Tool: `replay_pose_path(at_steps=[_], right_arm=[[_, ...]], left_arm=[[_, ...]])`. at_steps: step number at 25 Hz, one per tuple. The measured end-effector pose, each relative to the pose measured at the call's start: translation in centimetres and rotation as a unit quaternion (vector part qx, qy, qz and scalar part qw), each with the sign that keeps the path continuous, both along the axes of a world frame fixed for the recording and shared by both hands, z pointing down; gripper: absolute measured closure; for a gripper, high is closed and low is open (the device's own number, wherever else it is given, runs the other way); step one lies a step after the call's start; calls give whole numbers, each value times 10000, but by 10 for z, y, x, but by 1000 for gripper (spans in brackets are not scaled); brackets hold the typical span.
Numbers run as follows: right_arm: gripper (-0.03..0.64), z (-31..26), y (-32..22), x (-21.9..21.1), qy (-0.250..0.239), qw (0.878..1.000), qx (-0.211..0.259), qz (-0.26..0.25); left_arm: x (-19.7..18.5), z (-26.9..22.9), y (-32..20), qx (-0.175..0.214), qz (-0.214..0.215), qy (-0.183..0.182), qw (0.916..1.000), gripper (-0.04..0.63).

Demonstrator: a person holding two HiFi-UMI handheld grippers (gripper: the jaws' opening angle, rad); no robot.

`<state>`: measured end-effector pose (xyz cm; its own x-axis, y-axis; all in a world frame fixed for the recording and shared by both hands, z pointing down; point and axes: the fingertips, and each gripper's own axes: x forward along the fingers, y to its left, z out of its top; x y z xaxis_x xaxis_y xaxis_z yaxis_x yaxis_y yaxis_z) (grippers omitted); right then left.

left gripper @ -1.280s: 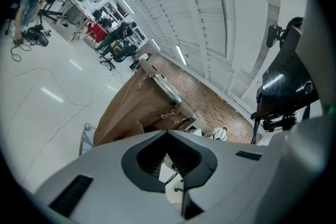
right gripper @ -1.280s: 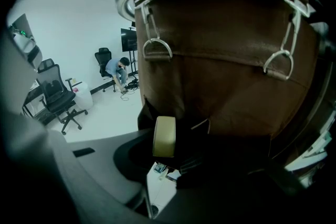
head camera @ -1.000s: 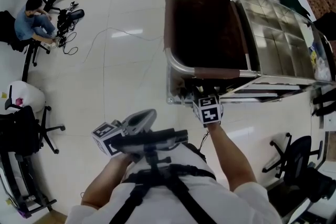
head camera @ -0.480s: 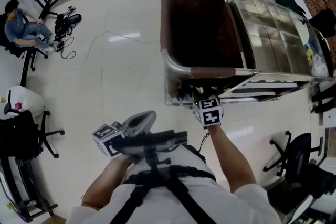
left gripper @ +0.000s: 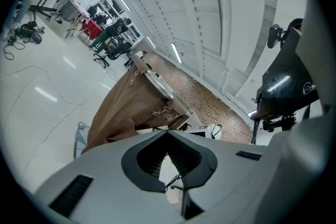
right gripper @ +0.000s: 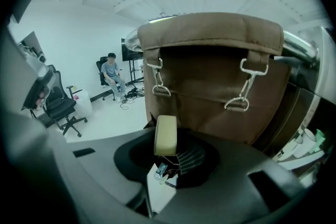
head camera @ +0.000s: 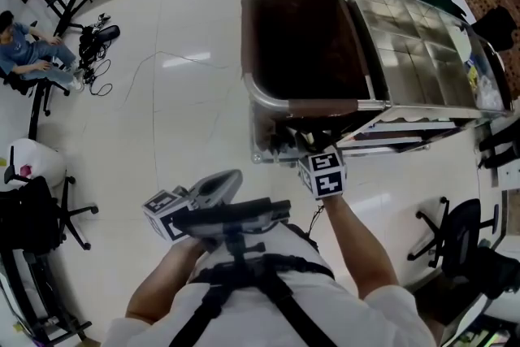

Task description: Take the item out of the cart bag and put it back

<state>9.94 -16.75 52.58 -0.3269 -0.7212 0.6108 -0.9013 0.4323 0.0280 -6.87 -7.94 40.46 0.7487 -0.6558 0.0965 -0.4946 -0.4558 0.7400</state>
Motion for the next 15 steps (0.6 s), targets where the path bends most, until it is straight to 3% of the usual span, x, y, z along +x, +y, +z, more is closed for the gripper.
replay_pose_path(at_steps=[15], right_arm=[[541,-22,11,4,-6,9999,149,-2]], left_arm=[[7,-1,6,-10,191,56,9998,595]])
